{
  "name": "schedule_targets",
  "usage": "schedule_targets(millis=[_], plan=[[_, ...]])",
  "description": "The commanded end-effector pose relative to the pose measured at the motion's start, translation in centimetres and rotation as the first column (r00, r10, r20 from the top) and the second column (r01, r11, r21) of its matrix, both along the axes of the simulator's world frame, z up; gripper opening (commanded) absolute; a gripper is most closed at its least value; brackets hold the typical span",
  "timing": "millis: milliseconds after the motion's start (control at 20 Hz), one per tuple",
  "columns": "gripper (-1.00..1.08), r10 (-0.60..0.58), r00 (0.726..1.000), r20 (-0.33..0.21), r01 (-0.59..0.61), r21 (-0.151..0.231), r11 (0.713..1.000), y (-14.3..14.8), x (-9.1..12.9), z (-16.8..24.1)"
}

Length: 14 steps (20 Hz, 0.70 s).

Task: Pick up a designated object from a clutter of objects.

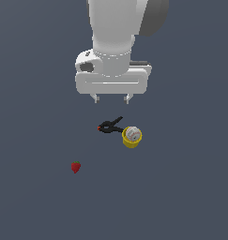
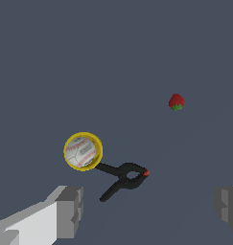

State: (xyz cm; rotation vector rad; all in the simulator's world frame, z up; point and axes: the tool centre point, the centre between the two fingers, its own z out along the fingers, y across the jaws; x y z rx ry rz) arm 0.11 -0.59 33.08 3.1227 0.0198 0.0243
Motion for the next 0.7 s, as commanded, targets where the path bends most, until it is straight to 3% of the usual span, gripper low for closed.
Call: schedule_targets(millis=[0,300,650], plan=[[1.00,-0.003,1.000,0.001,0.003,-0.004,1.000,-0.6,0.0,0.1],[1.00,-0.013,1.000,0.001,0.013,0.000,1.000,-0.6,0.4,-0.3],[1.00,-0.070,0.998,-0.001,0.070,0.011,0.997,-1.9,2.2,-2.2]])
